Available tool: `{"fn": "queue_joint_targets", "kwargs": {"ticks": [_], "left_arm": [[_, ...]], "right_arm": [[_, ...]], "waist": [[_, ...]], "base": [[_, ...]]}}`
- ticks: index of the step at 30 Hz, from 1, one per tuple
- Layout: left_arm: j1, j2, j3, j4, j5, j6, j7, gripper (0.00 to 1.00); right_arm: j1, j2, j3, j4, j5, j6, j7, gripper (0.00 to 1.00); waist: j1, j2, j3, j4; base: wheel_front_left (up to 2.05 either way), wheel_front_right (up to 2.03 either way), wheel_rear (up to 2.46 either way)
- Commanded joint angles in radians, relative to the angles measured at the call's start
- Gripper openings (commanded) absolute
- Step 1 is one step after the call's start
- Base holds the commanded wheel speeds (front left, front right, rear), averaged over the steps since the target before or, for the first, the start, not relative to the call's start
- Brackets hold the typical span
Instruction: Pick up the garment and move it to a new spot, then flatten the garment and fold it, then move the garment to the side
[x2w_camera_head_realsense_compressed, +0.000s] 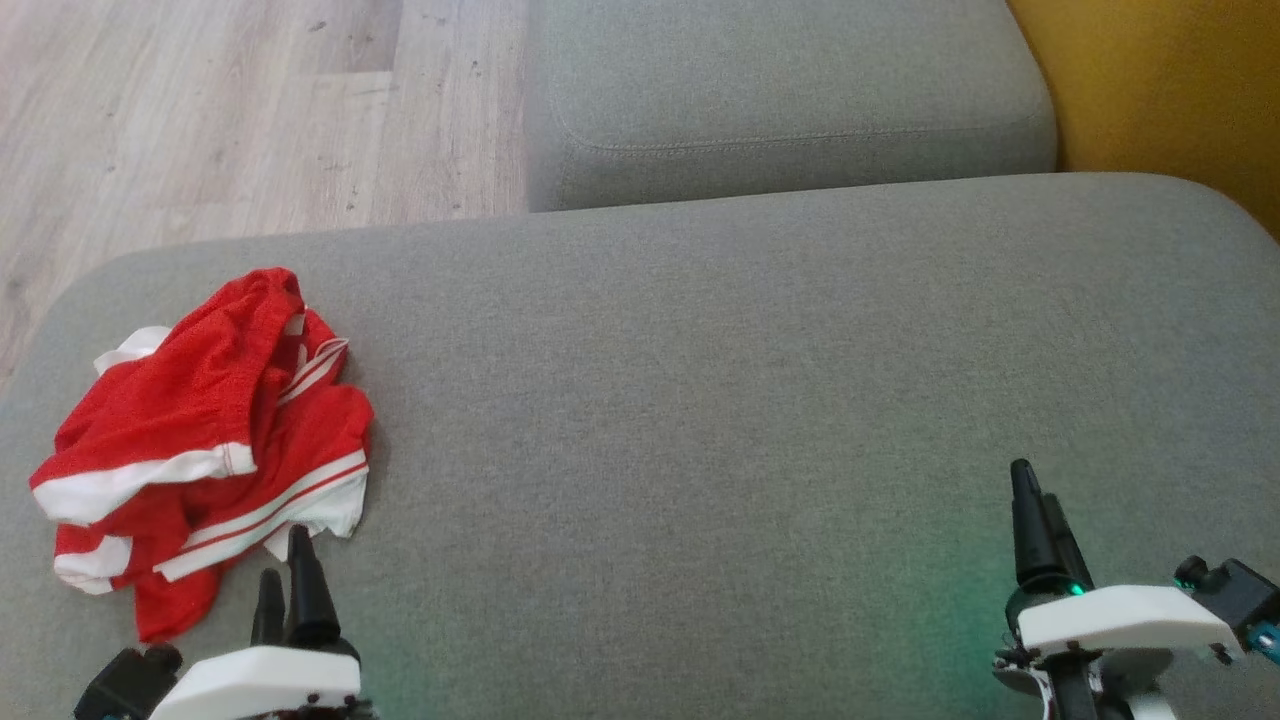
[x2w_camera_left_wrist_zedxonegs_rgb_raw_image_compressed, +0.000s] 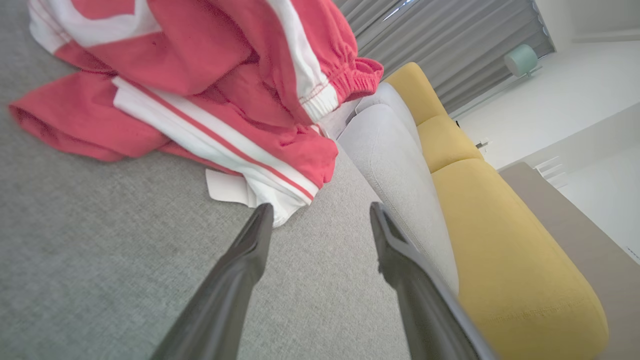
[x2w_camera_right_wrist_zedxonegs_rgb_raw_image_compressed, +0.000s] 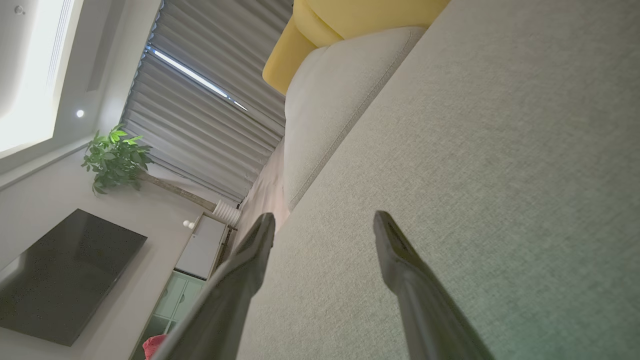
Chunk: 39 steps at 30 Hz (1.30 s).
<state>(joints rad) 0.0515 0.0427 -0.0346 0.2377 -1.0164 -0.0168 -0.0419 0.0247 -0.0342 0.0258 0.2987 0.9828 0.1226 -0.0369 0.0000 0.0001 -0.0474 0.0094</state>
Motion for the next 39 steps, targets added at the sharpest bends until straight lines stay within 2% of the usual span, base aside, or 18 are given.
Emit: {"fn": "queue_joint_targets", "kwargs": {"ticks": [1,39], "left_arm": [[-0.023,0.006,0.006,-0.042,0.037,0.007,-0.015,1.0],[0.005,0.007,-0.059,-0.116,0.511,0.076,-0.122,1.0]], "right_arm": [[-0.036,-0.009,0.018,-0.039,-0.039,0.004,-0.017,1.0],[-0.019,-0.013,0.094,-0.066,-0.498,0.006,-0.126,1.0]], "waist": [[0.0,-0.0001,-0.002,0.001],[0.0,-0.0001,-0.033,0.025]], "base": [[0.0,0.0,0.0],[0.0,0.0,0.0]]}}
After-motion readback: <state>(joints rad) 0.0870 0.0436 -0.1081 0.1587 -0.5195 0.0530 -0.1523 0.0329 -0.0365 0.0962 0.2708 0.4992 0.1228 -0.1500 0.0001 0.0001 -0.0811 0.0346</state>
